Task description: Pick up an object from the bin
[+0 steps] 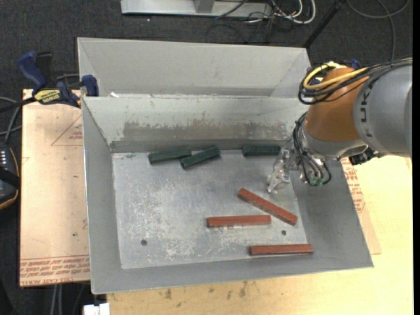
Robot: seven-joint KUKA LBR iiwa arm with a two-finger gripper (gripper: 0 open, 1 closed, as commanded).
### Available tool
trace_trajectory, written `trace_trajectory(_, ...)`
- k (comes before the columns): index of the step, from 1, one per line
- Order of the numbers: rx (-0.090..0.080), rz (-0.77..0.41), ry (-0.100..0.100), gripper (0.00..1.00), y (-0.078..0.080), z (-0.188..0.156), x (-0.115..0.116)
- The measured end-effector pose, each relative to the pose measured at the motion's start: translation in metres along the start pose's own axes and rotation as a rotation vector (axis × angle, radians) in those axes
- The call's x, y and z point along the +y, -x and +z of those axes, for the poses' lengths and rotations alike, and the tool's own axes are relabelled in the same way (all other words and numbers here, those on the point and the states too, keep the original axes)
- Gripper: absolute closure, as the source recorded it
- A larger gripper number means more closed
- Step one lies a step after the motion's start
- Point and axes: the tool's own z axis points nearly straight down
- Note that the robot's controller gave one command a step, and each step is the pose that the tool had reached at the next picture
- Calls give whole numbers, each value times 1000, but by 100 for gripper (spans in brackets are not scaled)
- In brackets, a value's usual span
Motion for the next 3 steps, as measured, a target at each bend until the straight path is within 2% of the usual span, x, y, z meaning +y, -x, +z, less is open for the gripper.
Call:
trace_trajectory(2,3,-5,0,100,-2,-3,0)
trace_trajectory(3,-4,-291,-1,0,-22,6,4)
